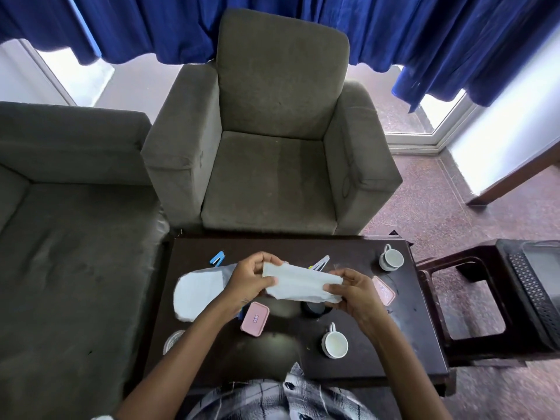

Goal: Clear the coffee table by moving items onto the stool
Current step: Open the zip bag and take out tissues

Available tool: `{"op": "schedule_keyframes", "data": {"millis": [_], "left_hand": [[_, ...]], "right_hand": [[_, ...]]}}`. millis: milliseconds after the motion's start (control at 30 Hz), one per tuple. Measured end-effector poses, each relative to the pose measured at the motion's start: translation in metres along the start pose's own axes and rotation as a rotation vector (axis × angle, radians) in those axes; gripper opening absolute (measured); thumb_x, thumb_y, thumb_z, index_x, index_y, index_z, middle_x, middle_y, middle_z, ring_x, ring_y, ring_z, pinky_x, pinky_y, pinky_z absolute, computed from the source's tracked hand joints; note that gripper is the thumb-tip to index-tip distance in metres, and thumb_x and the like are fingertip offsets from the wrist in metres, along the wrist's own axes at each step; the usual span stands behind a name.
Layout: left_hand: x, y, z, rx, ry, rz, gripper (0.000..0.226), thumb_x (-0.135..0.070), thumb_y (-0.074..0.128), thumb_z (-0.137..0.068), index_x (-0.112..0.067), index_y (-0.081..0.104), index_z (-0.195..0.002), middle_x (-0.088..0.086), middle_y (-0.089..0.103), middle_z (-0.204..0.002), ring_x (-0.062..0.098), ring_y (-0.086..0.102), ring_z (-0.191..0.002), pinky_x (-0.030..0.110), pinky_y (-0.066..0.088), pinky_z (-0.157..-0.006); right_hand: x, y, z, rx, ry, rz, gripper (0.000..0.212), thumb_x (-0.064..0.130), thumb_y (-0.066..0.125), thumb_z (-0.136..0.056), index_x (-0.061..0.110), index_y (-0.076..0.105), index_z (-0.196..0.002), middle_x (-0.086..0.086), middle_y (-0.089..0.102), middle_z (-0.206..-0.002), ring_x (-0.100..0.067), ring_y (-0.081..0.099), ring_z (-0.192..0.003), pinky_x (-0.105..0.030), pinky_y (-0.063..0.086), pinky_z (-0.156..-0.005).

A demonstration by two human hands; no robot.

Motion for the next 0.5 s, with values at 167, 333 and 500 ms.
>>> {"op": "schedule_keyframes", "data": {"millis": [167, 333, 500], "left_hand": [[0.019, 0.02, -0.026, -0.005, -0.108, 0.021, 0.034, 0.021, 0.044, -0.077, -0.011, 0.057, -0.073, 0.001, 0.069, -0.1, 0.01, 0.063, -0.08, 0.019, 0.052, -0.052], [0.032, 0.035, -0.05, -0.064, -0.228, -0.078, 0.03, 0.008, 0.047, -0.086, -0.019, 0.059, -0.08, 0.002, 0.064, -0.1, 0.014, 0.057, -0.092, 0.021, 0.048, -0.066], [0.046, 0.031, -0.06, -0.103, -0.327, -0.171, 0.023, -0.007, 0.047, -0.093, -0.024, 0.057, -0.082, 0.0, 0.064, -0.104, 0.015, 0.059, -0.09, 0.023, 0.045, -0.069]], "right_hand": [[-0.004, -0.026, -0.018, -0.032, 0.05, 0.043, 0.024, -0.021, 0.051, -0.08, -0.001, 0.062, -0.072, -0.013, 0.063, -0.067, -0.014, 0.062, -0.051, -0.021, 0.057, -0.049], [-0.014, -0.074, -0.07, -0.3, -0.013, 0.385, 0.025, -0.019, 0.059, -0.07, 0.002, 0.072, -0.07, -0.011, 0.064, -0.064, -0.025, 0.06, -0.07, -0.027, 0.055, -0.059], [-0.041, -0.094, -0.123, -0.326, -0.018, 0.771, 0.032, -0.013, 0.05, -0.067, -0.003, 0.074, -0.086, -0.021, 0.073, -0.088, -0.028, 0.065, -0.08, -0.024, 0.045, -0.064]]}}
Point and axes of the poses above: each hand's wrist, its own z-axis away from the middle knuckle, its own y-axis out of the palm, x = y × z, the point moved 2 cm from there along -z, towards the middle knuckle
